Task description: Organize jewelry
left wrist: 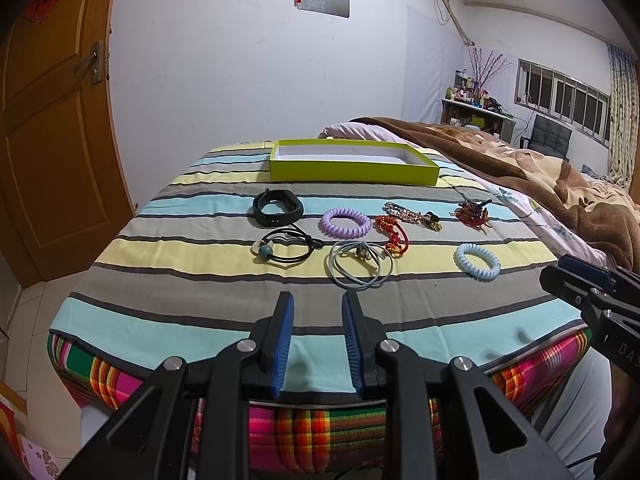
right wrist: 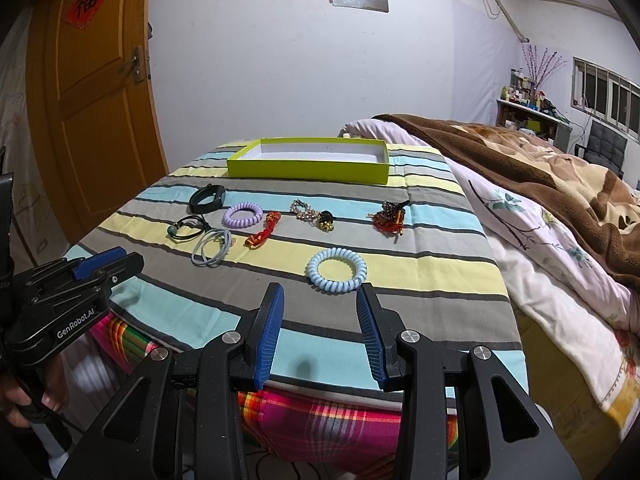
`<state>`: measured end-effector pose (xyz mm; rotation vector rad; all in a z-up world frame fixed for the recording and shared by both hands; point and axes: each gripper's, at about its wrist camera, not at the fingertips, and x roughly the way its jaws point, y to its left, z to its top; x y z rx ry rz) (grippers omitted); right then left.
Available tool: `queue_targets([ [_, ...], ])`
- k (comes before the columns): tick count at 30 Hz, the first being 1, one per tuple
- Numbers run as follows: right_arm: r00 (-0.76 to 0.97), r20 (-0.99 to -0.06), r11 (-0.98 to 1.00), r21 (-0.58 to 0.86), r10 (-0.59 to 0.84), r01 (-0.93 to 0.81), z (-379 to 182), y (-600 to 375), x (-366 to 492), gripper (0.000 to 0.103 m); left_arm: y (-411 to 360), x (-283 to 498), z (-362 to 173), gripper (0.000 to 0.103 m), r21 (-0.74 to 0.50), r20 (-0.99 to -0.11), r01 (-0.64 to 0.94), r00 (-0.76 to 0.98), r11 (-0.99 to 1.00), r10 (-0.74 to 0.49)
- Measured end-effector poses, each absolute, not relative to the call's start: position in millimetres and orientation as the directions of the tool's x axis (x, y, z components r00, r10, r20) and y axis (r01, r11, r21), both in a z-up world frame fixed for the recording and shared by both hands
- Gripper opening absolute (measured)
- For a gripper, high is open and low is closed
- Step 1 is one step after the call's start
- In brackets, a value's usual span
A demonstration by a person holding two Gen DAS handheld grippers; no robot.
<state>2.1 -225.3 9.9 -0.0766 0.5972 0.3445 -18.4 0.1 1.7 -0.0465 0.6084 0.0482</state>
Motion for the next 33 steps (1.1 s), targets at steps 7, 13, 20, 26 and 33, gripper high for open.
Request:
queue_targets([
  [7, 0.77, -0.565, 0.94, 0.03, 0.296, -0.339, 9.5, -225.5, 2.3, 0.039, -0.7, -18.3, 1.3, 0.026, -0.029, -0.574, -0.058, 0.819, 0.998, 0.031],
  [13, 0.77, -0.565, 0.94, 0.03, 0.297, -0.341, 9.9, -225.2, 2.6, 0.039, -2.4, -17.8, 0.0, 0.026, -0.033, -0.578, -0.051, 0.816, 0.998, 0.023],
  [20, 0.766, -0.572, 0.941, 0.034, 0.294, -0.335, 8.0, -227.3, 9.7, 0.039, -2.8, -10.0, -0.6, 0.026, -0.037, -0.584, -0.033, 0.812, 0.999, 0.006],
  [26, 0.759, -0.586, 0.946, 0.038, 0.283, -0.323, 4.0, -231.3, 24.2, 0.039, -2.8, 3.1, -0.5, 0.026, -0.041, -0.591, -0.021, 0.807, 0.999, -0.008],
  [33, 0.737, -0.619, 0.951, 0.055, 0.271, -0.304, -4.4, -234.0, 48.4, 0.039, -3.5, 24.3, -4.3, 0.026, -0.04, -0.612, -0.014, 0.791, 0.999, -0.013],
])
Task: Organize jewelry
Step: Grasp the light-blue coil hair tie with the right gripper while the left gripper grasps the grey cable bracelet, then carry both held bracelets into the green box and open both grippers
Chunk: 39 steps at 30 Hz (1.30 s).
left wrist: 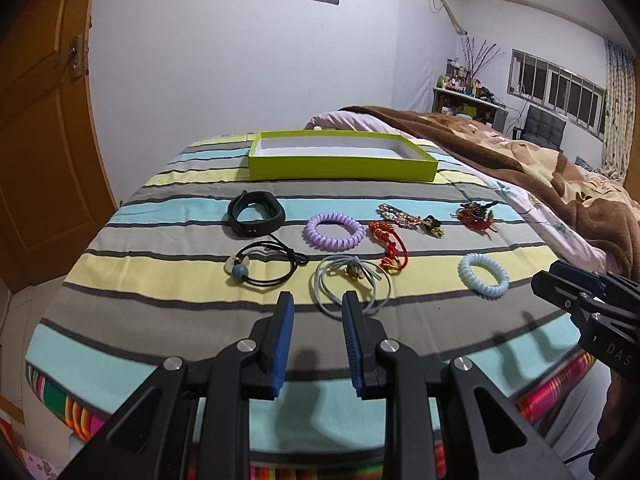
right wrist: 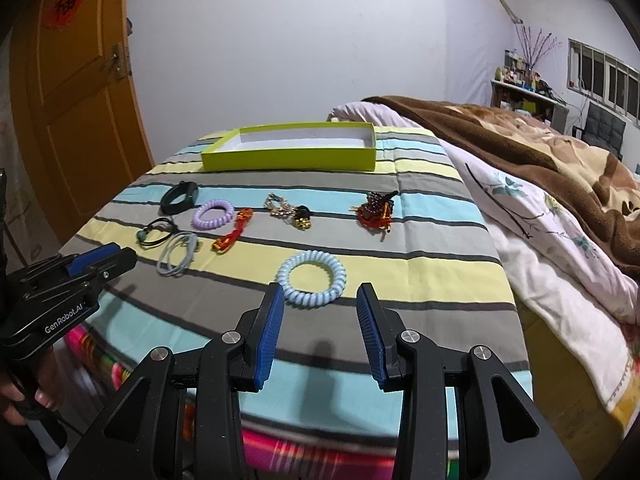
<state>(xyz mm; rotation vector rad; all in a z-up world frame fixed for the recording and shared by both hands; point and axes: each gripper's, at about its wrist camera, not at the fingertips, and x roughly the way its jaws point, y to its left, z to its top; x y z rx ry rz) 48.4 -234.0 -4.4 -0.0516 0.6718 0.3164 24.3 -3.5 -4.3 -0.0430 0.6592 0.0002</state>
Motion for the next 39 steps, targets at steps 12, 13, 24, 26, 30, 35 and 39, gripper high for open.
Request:
queue_targets([
  [12, 0.669, -0.709, 0.96, 0.043, 0.224, -0.276, -26.4, -227.3, 92.3, 0.039, -1.2, 62.7, -19.5, 0.026, -0.064, -0.682, -0.027, 0.731, 0.998, -0.024],
  [13, 0.665, -0.713, 0.96, 0.04, 0.221, -0.275, -27.5, -227.1, 94.4, 0.039, -1.6, 65.1, -20.3, 0.026, -0.062, -0.687, -0.028, 0.727, 0.998, -0.022],
  [24, 0.661, -0.729, 0.961, -0.015, 0.18, -0.278, -30.2, -219.6, 100.3, 0.012, -12.4, 77.5, -24.3, 0.017, 0.004, -0.714, -0.006, 0.7, 1.0, 0.007],
  [26, 0.66, -0.729, 0.961, -0.01, 0.183, -0.278, -29.8, -220.1, 100.2, 0.01, -16.1, 76.9, -24.3, 0.012, 0.025, -0.711, 0.003, 0.703, 1.0, 0.016],
  [30, 0.66, -0.726, 0.96, 0.004, 0.195, -0.279, -28.0, -223.3, 96.7, 0.01, -15.4, 74.8, -23.1, 0.003, 0.005, -0.71, 0.018, 0.704, 1.0, -0.01],
  [35, 0.668, -0.714, 0.96, 0.017, 0.208, -0.28, -22.6, -226.3, 91.3, 0.01, -8.8, 68.1, -16.8, 0.003, -0.046, -0.69, 0.035, 0.721, 0.998, -0.057],
  [39, 0.676, -0.702, 0.957, 0.025, 0.221, -0.288, -16.5, -225.6, 88.0, 0.01, -6.1, 62.3, -7.8, 0.003, -0.059, -0.668, 0.046, 0.74, 0.997, -0.074],
])
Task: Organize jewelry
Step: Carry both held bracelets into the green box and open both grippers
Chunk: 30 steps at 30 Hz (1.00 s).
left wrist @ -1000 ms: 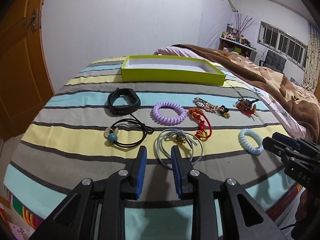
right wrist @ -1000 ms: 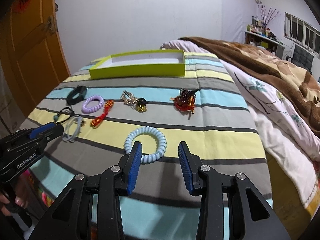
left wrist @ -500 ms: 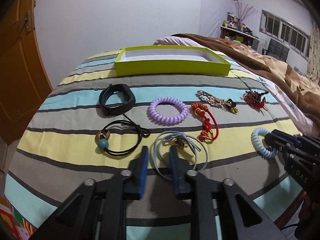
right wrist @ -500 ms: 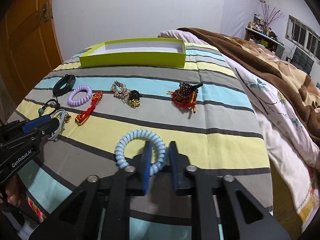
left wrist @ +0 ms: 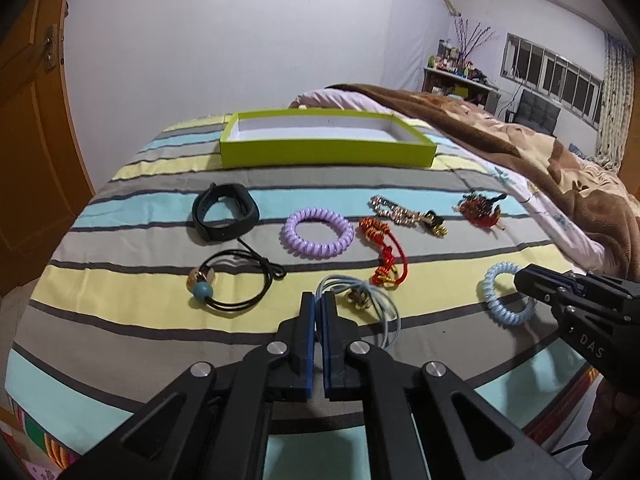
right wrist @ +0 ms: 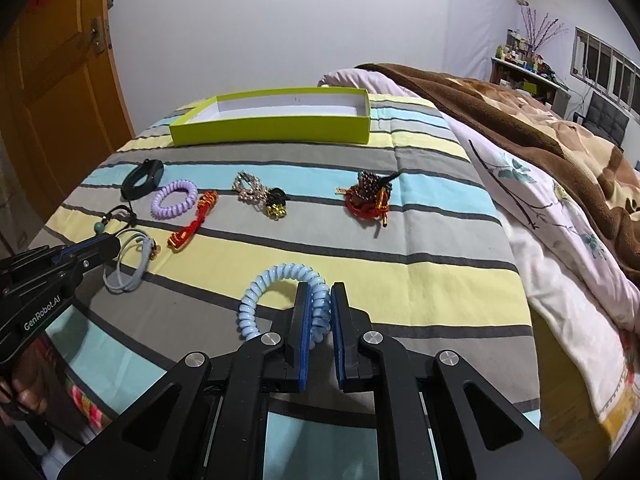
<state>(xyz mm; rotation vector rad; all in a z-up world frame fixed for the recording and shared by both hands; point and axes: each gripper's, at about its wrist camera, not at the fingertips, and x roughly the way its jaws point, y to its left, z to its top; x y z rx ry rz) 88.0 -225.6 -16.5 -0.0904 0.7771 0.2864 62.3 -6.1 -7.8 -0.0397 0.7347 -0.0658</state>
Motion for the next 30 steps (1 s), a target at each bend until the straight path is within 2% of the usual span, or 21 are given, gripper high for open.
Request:
queue_targets([
  [15, 0.705, -0.662, 0.948, 0.028, 0.255, -0.317, 7.4, -219.6, 86.2, 0.01, 1.5, 57.8, 19.4, 0.003, -0.094, -0.616, 0.077, 0.778, 0.993, -0.119],
  [30, 0.723, -0.631, 0.941, 0.036, 0.282, -0.336, 27.0, -210.9, 121.4, 0.01, 6.0, 91.8, 59.1, 0.003, -0.081, -0.558, 0.12, 0.817, 0.989, -0.145],
])
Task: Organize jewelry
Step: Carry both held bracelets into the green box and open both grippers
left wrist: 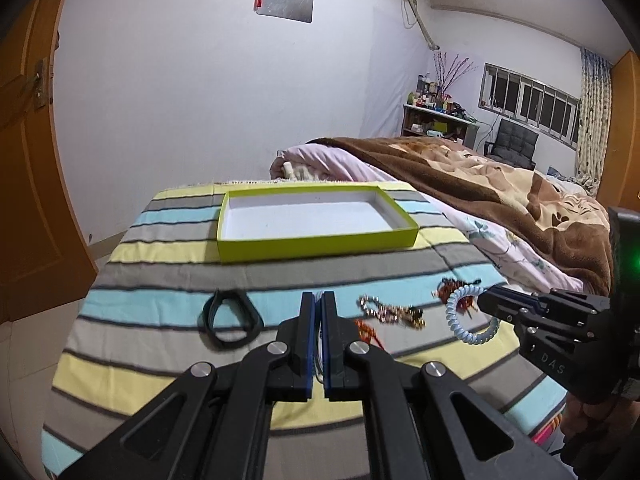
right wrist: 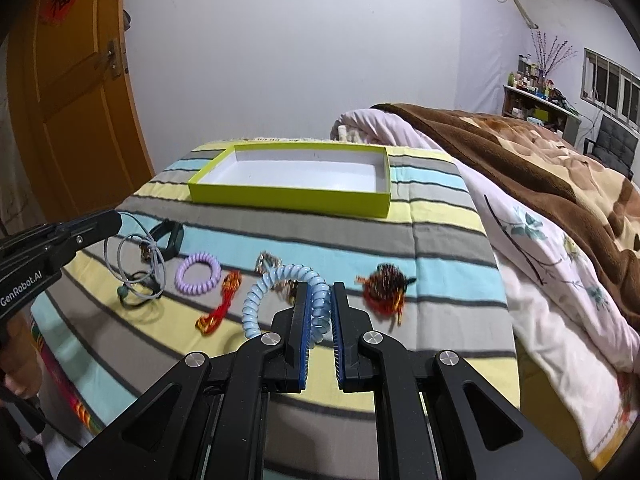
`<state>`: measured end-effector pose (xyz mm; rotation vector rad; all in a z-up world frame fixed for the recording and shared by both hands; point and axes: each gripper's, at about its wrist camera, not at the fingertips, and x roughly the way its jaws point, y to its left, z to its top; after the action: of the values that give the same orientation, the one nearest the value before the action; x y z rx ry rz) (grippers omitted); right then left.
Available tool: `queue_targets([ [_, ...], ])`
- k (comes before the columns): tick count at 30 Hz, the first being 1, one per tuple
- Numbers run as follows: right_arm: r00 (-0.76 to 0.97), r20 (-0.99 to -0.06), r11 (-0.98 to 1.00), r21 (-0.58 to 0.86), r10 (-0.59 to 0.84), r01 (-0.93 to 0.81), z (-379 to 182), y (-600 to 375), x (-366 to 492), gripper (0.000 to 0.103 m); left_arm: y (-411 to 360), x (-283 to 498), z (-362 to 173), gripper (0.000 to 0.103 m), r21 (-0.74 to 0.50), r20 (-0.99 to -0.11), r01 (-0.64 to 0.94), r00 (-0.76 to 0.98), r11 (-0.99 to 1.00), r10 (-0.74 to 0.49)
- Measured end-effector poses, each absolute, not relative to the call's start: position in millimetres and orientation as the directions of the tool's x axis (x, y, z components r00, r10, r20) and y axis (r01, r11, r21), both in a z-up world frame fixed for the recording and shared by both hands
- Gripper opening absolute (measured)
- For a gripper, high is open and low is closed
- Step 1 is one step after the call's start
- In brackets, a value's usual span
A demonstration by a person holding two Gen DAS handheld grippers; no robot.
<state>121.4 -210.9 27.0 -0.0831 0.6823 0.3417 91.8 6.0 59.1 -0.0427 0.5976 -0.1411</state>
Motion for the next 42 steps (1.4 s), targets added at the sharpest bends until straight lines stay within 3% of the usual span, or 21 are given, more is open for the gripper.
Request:
queue_targets([
  [15, 0.738, -0.61, 0.939, 0.029, 0.288, -0.343, 49.7, -199.6, 192.6, 0.01, 14.8, 156.2, 84.3, 0.003, -0.092, -0.532, 0.175, 0.824, 0.98, -0.197],
  [24, 0.722, -0.632, 0.944, 0.045, 0.282, -0.328, 46.7, -194.5, 253.0, 0.01, 29.2, 210.8, 83.3, 0.003, -0.071, -0.54, 0.129, 0.829, 0.989, -0.147],
  [42, 0.636, -0.739, 0.956, 0.04, 0.223, -0.289, 0.5, -186.2, 334.3, 0.01, 57.1, 293.0, 25.6, 0.003, -0.027, -0.654, 0.029, 0.756, 0.999, -0.04],
])
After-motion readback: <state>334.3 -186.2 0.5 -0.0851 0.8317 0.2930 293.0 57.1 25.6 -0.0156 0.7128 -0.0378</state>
